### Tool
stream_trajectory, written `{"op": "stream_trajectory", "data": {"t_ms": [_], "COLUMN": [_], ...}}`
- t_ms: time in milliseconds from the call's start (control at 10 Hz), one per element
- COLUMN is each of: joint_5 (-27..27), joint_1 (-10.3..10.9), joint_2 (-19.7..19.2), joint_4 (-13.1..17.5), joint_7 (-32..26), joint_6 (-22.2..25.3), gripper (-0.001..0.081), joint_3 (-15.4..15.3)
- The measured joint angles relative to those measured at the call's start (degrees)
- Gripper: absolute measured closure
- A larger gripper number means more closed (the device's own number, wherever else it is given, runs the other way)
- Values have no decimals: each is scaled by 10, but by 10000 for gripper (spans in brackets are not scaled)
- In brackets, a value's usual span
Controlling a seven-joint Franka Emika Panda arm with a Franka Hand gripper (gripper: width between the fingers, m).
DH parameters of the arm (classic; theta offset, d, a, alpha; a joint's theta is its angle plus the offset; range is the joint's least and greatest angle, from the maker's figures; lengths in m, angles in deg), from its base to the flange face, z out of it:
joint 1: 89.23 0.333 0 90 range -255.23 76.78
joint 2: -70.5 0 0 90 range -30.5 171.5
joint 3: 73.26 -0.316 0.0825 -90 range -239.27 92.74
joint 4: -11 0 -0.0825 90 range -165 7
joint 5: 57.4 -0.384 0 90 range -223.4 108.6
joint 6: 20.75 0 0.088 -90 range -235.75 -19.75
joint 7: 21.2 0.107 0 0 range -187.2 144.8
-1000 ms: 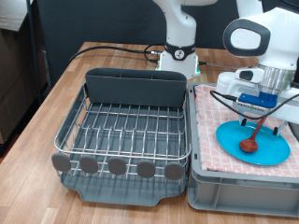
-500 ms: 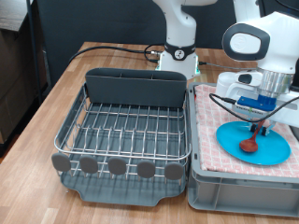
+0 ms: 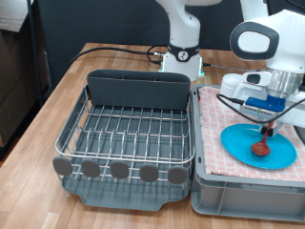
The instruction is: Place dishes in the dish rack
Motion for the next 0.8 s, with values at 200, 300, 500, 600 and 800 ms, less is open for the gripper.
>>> {"op": "stream_trajectory", "data": {"t_ms": [200, 300, 500, 600, 800], "joint_5": [-32, -39, -74, -106, -177], "joint_1": [-3, -5, -8, -9, -11], "joint_2": [17, 27, 53, 71, 114], "joint_4": [1, 1, 0, -2, -14], "joint_7": [-31, -43, -78, -104, -149], "joint_6": [15, 19, 35, 54, 87], "gripper": [715, 716, 716, 716, 716], "joint_3": [-6, -6, -11, -15, -18]}}
